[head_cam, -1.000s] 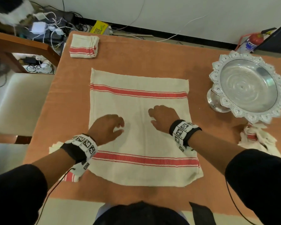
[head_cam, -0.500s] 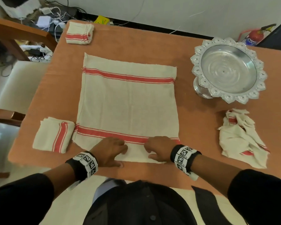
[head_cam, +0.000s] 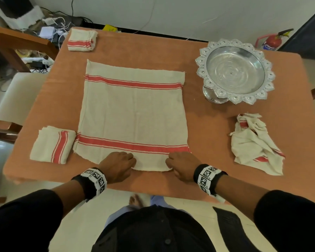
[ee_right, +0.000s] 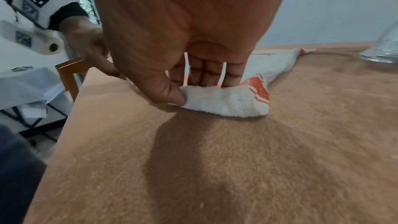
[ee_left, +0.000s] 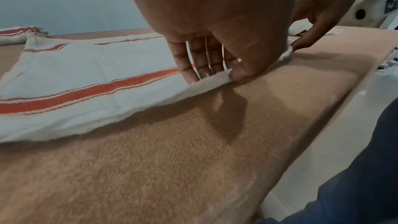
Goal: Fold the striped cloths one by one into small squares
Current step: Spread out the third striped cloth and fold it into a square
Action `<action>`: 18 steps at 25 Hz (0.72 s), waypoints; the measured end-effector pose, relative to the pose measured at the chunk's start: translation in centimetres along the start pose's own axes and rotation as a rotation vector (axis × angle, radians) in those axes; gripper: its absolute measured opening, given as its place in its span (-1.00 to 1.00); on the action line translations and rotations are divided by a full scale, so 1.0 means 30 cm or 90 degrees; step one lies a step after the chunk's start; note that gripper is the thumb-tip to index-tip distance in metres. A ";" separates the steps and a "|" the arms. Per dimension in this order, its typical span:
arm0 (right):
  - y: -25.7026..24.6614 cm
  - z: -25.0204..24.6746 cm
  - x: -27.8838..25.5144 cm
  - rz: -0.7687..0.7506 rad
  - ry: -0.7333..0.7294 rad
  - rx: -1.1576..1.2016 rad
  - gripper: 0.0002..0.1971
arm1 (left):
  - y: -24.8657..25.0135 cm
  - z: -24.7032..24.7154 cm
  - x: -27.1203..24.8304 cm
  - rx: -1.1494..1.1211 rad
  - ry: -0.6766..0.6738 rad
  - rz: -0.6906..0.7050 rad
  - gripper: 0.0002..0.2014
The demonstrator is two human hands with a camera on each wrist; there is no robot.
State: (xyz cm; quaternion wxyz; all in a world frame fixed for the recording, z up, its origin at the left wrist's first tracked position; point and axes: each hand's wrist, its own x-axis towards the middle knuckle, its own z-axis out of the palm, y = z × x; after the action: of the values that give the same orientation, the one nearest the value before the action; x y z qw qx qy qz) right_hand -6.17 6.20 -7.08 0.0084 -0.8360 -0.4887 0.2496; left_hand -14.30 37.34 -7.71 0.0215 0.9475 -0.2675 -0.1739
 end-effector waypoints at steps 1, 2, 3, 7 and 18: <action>-0.002 -0.002 -0.008 0.023 0.013 0.009 -0.81 | 0.008 -0.010 -0.002 0.001 0.019 -0.006 -0.81; -0.003 -0.007 -0.015 0.043 0.023 0.024 -0.81 | 0.012 -0.013 -0.006 0.008 0.035 -0.008 -0.81; -0.005 -0.009 -0.023 0.059 0.032 0.037 -0.80 | 0.018 -0.013 -0.014 0.023 0.048 -0.003 -0.81; -0.018 -0.001 -0.060 0.109 0.021 0.025 -0.79 | -0.027 0.027 -0.079 0.087 0.099 0.000 -0.73; -0.025 0.043 -0.110 0.225 0.007 -0.083 -0.80 | -0.250 -0.017 -0.319 0.115 0.068 -0.237 -0.63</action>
State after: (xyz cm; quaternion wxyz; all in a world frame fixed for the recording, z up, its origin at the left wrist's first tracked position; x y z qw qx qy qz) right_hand -8.64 3.57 -6.67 -0.0871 -0.9088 -0.3495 0.2107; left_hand -18.01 48.67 -5.19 -0.0819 0.9866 -0.1006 -0.0995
